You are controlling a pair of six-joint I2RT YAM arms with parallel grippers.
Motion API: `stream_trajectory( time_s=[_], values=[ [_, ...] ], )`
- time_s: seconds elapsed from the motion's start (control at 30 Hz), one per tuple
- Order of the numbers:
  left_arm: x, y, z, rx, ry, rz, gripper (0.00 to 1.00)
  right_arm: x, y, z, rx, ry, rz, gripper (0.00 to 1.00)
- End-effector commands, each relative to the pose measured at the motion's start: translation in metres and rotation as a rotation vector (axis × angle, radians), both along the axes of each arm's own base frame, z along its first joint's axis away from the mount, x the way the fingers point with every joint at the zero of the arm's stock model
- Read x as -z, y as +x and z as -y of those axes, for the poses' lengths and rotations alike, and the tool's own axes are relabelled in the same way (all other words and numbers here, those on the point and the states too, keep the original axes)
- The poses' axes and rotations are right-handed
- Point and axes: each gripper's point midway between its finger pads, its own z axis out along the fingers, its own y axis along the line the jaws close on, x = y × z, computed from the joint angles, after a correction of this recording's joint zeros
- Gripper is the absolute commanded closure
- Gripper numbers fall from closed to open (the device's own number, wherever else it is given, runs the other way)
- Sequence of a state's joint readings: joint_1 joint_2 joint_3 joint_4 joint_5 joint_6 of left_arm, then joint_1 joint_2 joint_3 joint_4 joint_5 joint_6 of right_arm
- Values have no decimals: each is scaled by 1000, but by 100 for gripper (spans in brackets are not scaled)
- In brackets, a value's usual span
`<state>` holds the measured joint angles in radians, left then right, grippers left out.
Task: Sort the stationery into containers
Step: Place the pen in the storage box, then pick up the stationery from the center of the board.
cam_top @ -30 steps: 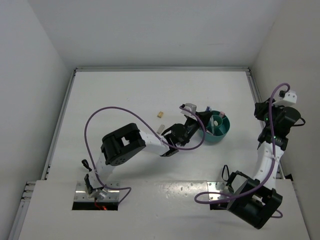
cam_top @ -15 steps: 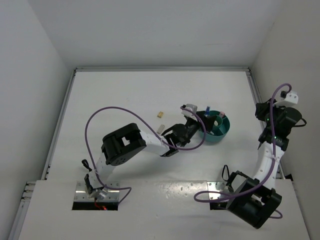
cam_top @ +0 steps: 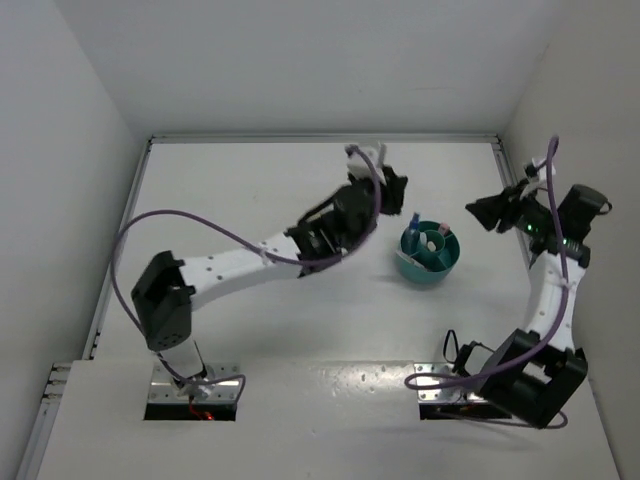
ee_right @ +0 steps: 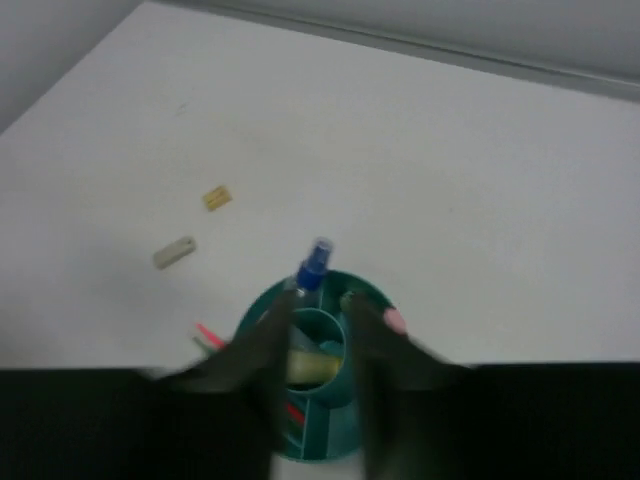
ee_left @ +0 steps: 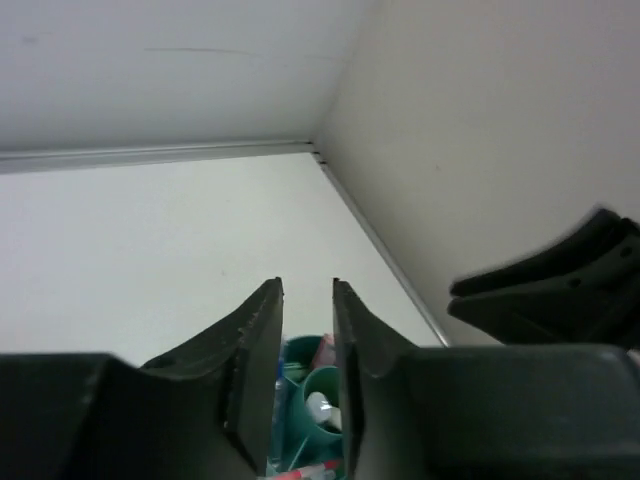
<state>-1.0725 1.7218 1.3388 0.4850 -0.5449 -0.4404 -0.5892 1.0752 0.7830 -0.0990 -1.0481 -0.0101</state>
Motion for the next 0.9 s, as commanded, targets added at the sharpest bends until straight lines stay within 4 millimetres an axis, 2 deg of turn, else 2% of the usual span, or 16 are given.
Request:
stream_trajectory(
  time_s=[0.0,0.03,0.07,0.13,0.23,0.3,0.33,0.43,0.47,0.53,0.57,0.63,0.67,0.73,0.77,0.87],
  values=[
    [47,24,-105,-184,316,-336,63,-41,-17,-54,-401,-23,101,90],
    [76,14,-112,-81,356,-416,48,-64,-11,-73,-500,-122,198,100],
    [88,25,-140,-81,358,-463,32,-55,-12,-84,-542,-81,121,100],
    [117,2,-169,45,389,-537,28,-66,-11,-121,-679,-131,149,98],
    [149,-3,-226,17,403,-590,20,-59,1,-177,-797,-148,67,54],
    [142,0,-265,-75,376,-578,20,-54,17,-204,-804,-219,21,41],
    [146,-1,-278,-114,376,-583,24,-38,17,-238,-859,-198,-65,36],
    [126,0,-324,-295,362,-538,84,-17,39,-275,-779,-310,-127,41],
    [127,-1,-342,-374,375,-537,100,3,43,-292,-721,-358,-189,50],
    [113,-6,-370,-481,341,-498,100,14,61,-306,-618,-395,-207,100],
    [116,-9,-383,-535,344,-497,100,25,62,-311,-590,-453,-233,100],
    [108,-16,-400,-600,313,-473,45,52,80,-317,-485,-510,-300,98],
    [106,-18,-408,-642,285,-472,28,53,98,-311,-332,-510,-330,81],
    [99,-20,-412,-664,275,-450,9,88,114,-310,-253,-537,-429,61],
    [96,-21,-415,-679,259,-441,9,78,128,-317,-229,-518,-419,38],
    [95,-21,-416,-688,261,-440,8,109,144,-324,-221,-560,-482,17]
  ],
)
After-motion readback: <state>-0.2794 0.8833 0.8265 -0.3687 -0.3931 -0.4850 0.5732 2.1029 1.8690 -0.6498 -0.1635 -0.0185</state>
